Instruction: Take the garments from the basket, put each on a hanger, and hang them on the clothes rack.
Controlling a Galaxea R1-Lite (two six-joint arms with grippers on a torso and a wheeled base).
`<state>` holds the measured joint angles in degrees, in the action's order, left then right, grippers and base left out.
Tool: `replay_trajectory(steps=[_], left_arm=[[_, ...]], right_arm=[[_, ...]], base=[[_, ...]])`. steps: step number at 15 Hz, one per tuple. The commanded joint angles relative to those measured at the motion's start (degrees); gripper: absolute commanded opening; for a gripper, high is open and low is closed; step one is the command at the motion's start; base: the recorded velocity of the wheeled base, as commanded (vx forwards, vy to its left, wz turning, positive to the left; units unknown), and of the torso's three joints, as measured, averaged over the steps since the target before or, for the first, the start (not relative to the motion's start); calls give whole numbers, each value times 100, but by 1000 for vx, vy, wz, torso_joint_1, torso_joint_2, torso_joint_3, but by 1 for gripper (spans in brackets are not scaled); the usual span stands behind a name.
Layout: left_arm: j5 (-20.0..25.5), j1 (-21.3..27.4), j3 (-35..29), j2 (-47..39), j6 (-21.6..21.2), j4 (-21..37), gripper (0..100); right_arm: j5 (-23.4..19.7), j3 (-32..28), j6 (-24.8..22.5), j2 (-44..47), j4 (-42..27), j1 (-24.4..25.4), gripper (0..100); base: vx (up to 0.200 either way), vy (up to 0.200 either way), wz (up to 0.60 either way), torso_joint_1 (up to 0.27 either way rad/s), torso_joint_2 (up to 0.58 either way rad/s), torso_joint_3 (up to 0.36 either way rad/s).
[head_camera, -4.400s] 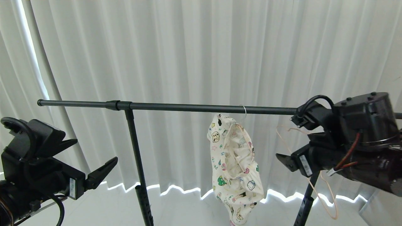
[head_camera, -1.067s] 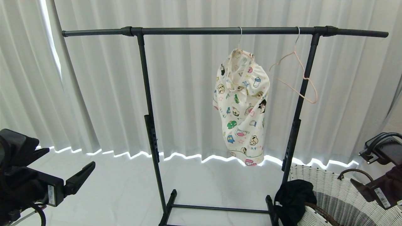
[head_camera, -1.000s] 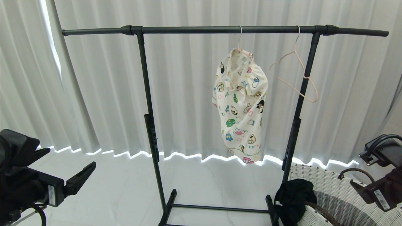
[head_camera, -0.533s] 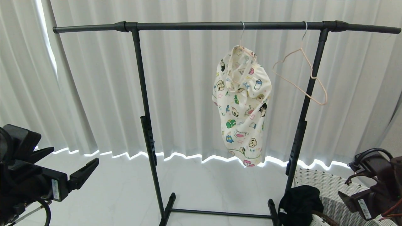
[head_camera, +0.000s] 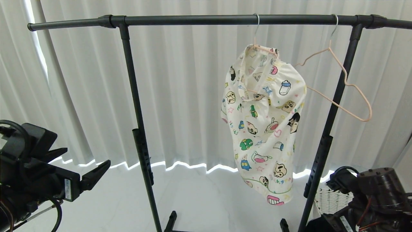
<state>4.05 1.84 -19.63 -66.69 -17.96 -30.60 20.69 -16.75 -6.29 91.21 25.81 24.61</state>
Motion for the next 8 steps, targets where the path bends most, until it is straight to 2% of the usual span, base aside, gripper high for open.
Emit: replay_trajectory(steps=[1,2,3,8], left_arm=[[0,308,-50,-28,-129,-8,100],[0,466,-147,7,-393,-8,100],[-9,484,-191,7,-472,-8,100],[-27,475,-94,104,-437,-8,100]], right_arm=[[-3,5,5,995,293,-79,100],[-30,-4,-30,1338,434,-132,100],[-65,14,-39,1558,451,-132,100],[-346,-39,-259,2182,654,-97,100]], base=[[0,0,0,0,0,0],[0,0,0,0,0,0],[0,0,0,0,0,0],[0,0,0,0,0,0]])
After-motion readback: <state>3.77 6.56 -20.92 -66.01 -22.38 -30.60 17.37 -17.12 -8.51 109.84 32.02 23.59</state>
